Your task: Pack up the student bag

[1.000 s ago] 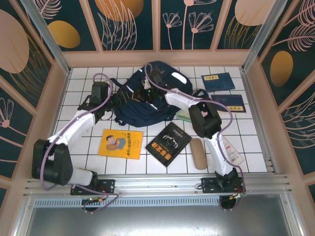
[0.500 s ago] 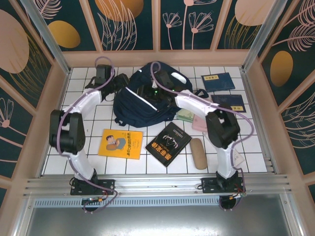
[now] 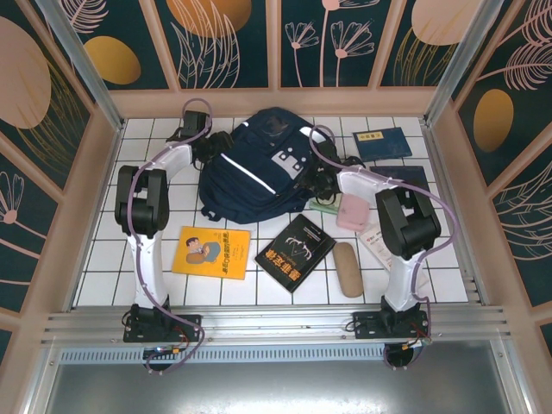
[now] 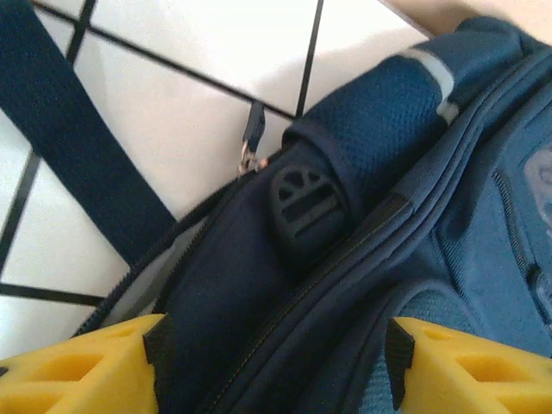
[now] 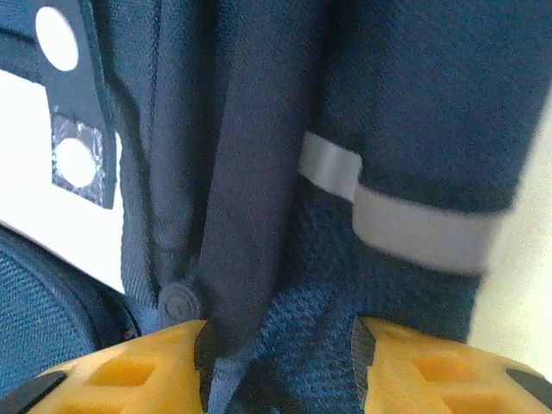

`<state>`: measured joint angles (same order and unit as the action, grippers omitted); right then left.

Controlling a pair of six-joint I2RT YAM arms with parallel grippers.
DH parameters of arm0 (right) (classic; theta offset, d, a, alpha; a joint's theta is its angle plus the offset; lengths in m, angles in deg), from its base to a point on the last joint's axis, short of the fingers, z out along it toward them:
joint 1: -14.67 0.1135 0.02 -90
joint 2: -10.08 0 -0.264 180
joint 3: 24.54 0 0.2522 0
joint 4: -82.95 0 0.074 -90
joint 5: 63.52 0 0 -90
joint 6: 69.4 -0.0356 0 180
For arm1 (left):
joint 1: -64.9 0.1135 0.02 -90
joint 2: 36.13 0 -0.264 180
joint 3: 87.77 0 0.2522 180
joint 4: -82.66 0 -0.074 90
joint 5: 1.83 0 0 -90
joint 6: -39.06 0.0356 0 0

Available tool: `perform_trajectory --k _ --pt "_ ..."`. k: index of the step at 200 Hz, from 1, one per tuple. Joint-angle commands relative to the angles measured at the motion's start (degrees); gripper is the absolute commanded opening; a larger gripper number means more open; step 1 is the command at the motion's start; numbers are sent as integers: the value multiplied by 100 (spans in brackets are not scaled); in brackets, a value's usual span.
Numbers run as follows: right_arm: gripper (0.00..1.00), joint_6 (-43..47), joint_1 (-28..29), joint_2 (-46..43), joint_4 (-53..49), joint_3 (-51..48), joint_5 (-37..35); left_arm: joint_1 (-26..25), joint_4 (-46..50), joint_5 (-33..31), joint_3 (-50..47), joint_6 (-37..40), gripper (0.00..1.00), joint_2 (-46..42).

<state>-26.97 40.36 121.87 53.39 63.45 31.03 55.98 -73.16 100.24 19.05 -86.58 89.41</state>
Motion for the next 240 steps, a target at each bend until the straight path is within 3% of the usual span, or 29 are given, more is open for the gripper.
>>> perform_trajectory --k 1,57,103,107,130,144,182,198,202,205,208,226,240 --pt "48 479 -110 573 358 560 753 8 -330 487 -776 -365 65 -319" --pt "48 824 -188 1645 464 2158 1525 10 -959 480 -2373 -946 63 -1472" --pt "56 873 -239 2713 626 3872 2452 -151 -1952 982 -3772 -1760 61 -2286" --pt "63 821 -240 2826 595 4065 2548 -227 -1943 989 -3859 -1747 61 -2295" --pt "67 481 -183 3205 702 4720 3016 -822 -1608 997 -3634 -1292 63 -2293" --pt "68 568 -136 3179 593 4886 2869 -1073 -1240 782 -3378 -958 63 -2393" --pt "68 1002 -277 2475 -6 4645 2056 -1102 89 -1203 -2908 477 66 -3415" --pt "69 1232 -348 1884 54 4110 1682 -1103 458 -1632 -2625 1113 67 -3585" --pt "70 1283 -361 1733 100 3966 1628 -1102 517 -1635 -2562 1238 67 -3603" --pt "81 1307 -371 1635 108 3880 1577 -1102 536 -1601 -2530 1302 67 -3606" --pt "85 1318 -376 1526 122 3781 1516 -1102 547 -1545 -2503 1398 67 -3614" --pt "85 1451 -415 913 244 3245 1342 -1124 598 -864 -2396 1733 67 -3520" --pt "85 1461 -416 471 275 2796 1026 -1194 666 -771 -2289 1860 68 -3410"
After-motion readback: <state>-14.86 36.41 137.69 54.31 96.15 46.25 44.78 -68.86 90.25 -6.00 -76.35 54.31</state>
